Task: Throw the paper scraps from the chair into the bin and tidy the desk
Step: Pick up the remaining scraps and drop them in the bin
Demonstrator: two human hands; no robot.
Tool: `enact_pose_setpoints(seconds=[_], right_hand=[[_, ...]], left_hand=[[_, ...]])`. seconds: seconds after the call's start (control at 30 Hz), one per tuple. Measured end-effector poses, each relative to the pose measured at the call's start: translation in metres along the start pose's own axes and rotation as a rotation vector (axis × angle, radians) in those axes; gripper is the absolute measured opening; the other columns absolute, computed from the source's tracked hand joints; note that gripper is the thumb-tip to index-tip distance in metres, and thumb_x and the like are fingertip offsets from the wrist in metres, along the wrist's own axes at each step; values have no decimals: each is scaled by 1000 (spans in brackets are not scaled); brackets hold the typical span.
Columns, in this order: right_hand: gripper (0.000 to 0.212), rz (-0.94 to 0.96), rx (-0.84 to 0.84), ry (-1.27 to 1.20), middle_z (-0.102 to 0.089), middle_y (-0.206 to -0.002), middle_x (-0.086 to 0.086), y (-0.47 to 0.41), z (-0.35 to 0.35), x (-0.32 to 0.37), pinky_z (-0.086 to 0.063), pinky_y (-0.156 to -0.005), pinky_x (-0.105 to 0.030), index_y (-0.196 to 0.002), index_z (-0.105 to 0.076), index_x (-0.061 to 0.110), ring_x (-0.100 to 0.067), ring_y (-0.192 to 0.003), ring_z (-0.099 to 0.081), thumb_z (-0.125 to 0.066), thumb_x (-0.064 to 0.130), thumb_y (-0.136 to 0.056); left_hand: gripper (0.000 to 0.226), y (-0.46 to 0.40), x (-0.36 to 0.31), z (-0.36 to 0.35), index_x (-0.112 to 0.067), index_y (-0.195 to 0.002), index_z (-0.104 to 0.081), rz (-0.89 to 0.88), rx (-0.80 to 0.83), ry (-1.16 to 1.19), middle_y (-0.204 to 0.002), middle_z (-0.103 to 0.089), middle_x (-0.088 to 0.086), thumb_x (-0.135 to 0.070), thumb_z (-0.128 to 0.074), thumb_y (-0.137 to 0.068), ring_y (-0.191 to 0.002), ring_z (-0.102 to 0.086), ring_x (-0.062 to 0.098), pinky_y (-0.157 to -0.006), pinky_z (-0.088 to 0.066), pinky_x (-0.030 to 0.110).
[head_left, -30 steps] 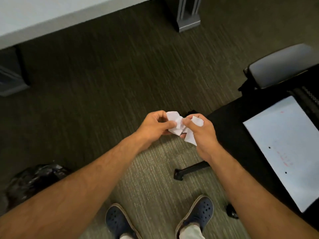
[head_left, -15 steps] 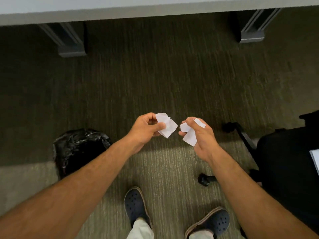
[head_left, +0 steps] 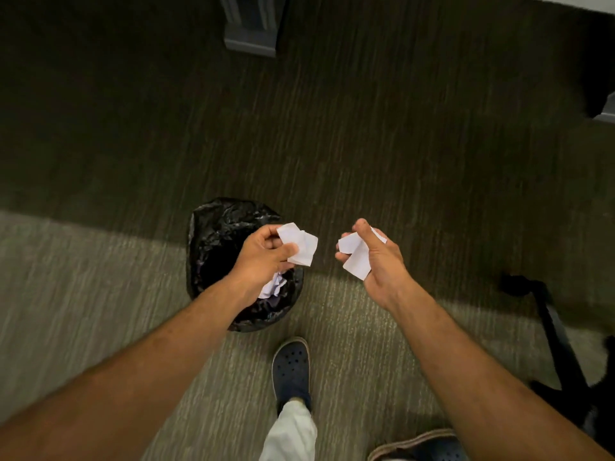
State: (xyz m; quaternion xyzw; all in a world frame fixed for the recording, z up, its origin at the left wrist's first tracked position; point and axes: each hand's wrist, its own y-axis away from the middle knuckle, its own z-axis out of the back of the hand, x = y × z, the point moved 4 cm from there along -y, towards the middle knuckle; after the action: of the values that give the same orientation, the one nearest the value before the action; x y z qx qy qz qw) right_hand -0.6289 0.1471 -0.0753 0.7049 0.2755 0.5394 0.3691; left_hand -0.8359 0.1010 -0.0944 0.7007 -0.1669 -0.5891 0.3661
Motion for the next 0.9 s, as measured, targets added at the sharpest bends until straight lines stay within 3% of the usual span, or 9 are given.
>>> enact_pose_setpoints(seconds=[0.1,0.23,0.4,0.47,0.63,0.77,0.87,0.9], right_hand=[[35,-38,-5,60,-75,-84,-11,-8,-26,-28,-59,-55,-31,-95,-68,11,-23,-70,-72,-67,46,-92],[45,-109,-10,65,-72,-90,-15,-20,-50,-69,-59,-59,-35,-91,-69,8,-27,-77,-71,-57,52,-96],[59,-220,-13,36,-72,-114,-19,-34,-69,-119,-61,-76,-45,-120,-64,3,-32,-99,-71,-48,56,-99],[53,-224,-37,84,-71,-116,-18,-41,-73,-136,-60,-86,-49,-122,-65,4,-32,-102,-70,-50,50,-101],[15,-148,-53,262,-71,-114,-19,-52,-78,-172,-55,-89,-44,-106,-69,12,-31,-97,-68,-58,21,-100],[18,-169,-19,335,-71,-117,-17,-61,-75,-192,-54,-99,-49,-108,-67,14,-29,-107,-67,-51,20,-104],[18,-196,11,253,-69,-111,-4,-59,-72,-194,-58,-87,-35,-112,-62,16,-21,-105,-66,-47,25,-106],[18,-200,14,249,-65,-111,-1,-57,-70,-192,-55,-90,-33,-115,-60,18,-18,-106,-62,-47,28,-106]], left_hand=[[27,-7,19,40,-21,-106,-67,16,-66,-27,-80,-76,-6,1,-70,-90,-78,-73,12,-61,-56,25],[22,-15,50,82,-16,-104,-70,46,-144,-7,-78,-76,-6,1,-69,-90,-75,-73,11,-61,-58,26],[22,-23,85,114,-21,-99,-69,96,-234,17,-80,-74,-5,0,-68,-91,-72,-73,5,-57,-55,19],[22,-26,100,120,-22,-96,-68,112,-262,3,-84,-73,-2,-1,-68,-91,-74,-73,7,-57,-55,20],[20,-30,136,128,-21,-99,-67,142,-364,-18,-95,-71,8,-3,-68,-91,-88,-71,19,-61,-56,24],[21,-35,152,129,-17,-110,-66,147,-390,-39,-98,-69,8,-6,-69,-92,-96,-70,24,-73,-59,32],[38,-33,152,123,-14,-128,-60,160,-382,-58,-109,-70,4,-10,-71,-92,-102,-67,21,-87,-55,38],[43,-31,150,120,-14,-132,-58,162,-374,-60,-113,-68,3,-12,-72,-92,-103,-66,20,-87,-53,35]])
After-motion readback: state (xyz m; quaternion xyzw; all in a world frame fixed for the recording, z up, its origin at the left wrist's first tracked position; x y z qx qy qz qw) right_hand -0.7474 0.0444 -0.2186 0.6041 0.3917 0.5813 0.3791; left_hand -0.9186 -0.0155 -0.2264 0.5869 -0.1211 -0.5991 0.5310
